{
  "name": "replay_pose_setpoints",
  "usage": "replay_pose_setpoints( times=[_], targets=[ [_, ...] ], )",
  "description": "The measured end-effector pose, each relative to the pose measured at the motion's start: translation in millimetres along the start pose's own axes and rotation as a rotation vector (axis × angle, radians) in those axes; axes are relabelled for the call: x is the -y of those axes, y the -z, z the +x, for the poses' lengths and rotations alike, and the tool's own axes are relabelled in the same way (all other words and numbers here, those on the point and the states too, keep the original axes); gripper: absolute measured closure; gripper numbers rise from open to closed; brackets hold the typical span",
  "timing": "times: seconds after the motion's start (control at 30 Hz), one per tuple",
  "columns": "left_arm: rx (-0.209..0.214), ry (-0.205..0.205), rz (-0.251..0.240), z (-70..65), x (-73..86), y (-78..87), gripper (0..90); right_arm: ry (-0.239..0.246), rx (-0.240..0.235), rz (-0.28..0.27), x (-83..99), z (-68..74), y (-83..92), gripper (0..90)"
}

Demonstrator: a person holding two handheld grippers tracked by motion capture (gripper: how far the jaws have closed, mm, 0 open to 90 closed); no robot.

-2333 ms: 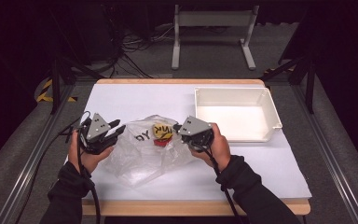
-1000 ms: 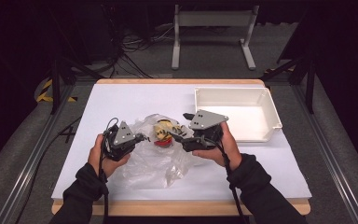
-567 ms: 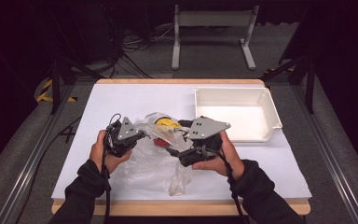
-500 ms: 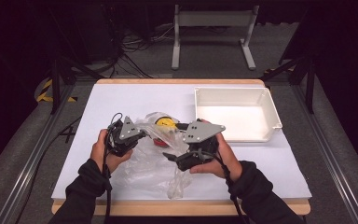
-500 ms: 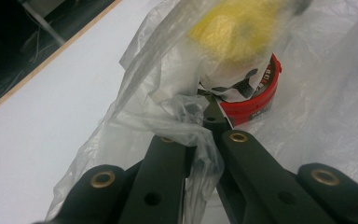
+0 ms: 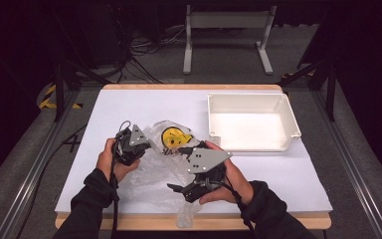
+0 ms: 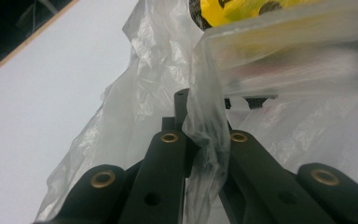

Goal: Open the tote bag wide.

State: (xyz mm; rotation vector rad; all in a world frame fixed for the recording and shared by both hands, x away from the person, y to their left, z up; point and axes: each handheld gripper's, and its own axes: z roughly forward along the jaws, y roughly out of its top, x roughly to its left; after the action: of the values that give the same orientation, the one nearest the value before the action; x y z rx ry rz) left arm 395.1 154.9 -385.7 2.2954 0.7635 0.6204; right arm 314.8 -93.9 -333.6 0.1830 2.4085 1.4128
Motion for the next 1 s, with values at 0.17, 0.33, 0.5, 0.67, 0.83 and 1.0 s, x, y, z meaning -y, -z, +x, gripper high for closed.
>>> replay_pose_setpoints(
  times=[0.17, 0.33, 0.5, 0.67, 0.83, 1.0],
  targets=[
    [0.002, -0.001, 0.03, 1.0, 8.6, -5.6, 90.0, 0.026, 0.015, -0.045, 6.5, 4.7, -0.5, 12.6],
    [0.047, 0.012, -0.02, 5.3, 18.1, -1.8, 89.1, -0.006, 0.101, 0.025, 17.9, -2.1, -7.1, 20.3],
    [0.069, 0.037, -0.092, 4.3, 28.0, 10.8, 58.6, -0.047, 0.125, 0.105, 36.4, -16.2, -12.4, 62.1],
    [0.078, 0.043, -0.176, -0.7, 31.0, 29.8, 32.6, -0.101, 0.156, 0.14, 50.8, -28.9, -12.7, 85.0],
    [0.139, 0.013, -0.258, -13.5, 32.9, 50.1, 21.5, -0.128, 0.163, 0.166, 59.3, -36.2, -13.0, 88.2],
    [0.189, -0.008, -0.313, -28.2, 32.6, 66.5, 20.1, -0.134, 0.175, 0.183, 64.8, -39.6, -13.6, 89.2]
  ],
)
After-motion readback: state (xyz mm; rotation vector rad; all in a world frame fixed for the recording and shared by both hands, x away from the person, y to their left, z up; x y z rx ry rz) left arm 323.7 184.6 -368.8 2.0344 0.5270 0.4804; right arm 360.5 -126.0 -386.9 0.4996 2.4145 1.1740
